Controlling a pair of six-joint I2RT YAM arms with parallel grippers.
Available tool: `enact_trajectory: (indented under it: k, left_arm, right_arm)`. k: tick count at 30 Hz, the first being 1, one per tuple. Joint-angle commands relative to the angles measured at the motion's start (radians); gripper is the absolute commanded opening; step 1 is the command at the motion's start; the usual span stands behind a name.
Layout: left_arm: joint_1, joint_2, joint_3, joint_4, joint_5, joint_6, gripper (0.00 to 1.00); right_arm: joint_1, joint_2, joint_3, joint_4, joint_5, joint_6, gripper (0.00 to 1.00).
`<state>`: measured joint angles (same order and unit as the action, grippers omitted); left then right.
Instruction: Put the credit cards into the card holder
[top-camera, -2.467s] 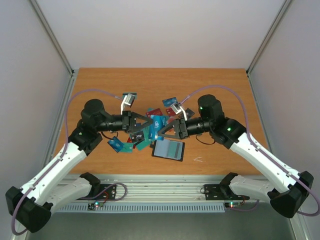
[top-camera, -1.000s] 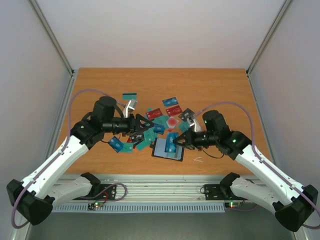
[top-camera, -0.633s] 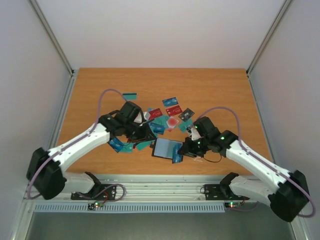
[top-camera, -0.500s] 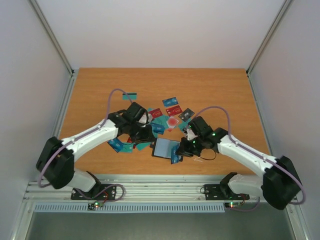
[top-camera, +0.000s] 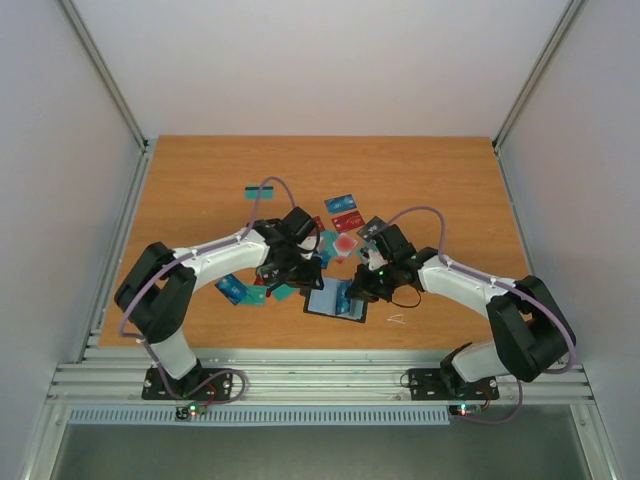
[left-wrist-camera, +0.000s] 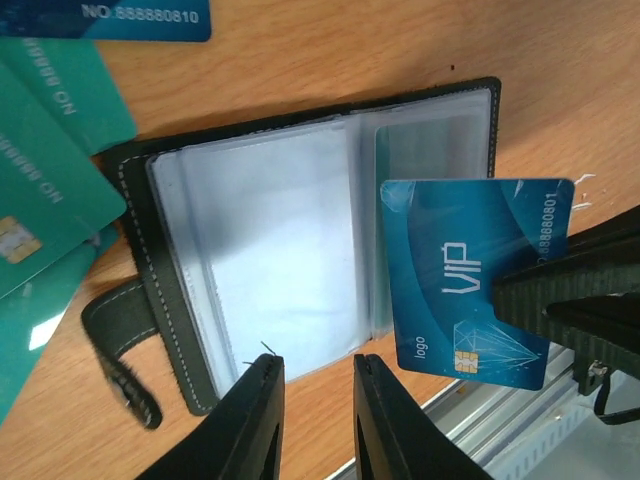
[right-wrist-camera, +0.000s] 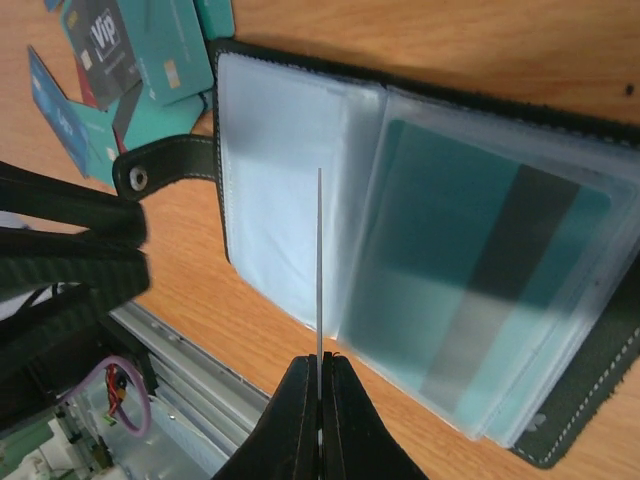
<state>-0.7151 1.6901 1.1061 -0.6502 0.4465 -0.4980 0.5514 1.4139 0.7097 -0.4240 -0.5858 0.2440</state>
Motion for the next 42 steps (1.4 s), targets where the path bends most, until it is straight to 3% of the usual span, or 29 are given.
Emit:
enact_trajectory:
  k: [1,5,15,42]
  left_arm:
    - [-0.008,0.054,0.041,-0.015,-0.046,0.057,0.21]
    - [-0.004,0.088,0.061,-0.064,-0.169,0.069,0.19]
    - [0.002,0.162,0.074,-0.061,-0.202,0.105,0.16]
    - [0.003,0.225,0.044,-0.015,-0.153,0.125,0.11]
  right_arm:
    - [-0.019,0.026,-0.005,0.072,-0.053,-0.034,0.01]
    - [-0.023,0.051,0.005,0.085,-0.078,-0.040,0.01]
    - [-0.049,0.058,0.024,0.018,-0.061,-0.061,0.01]
    - [-0.051,0.121,0.013,0.070,-0.062,-0.049,0.01]
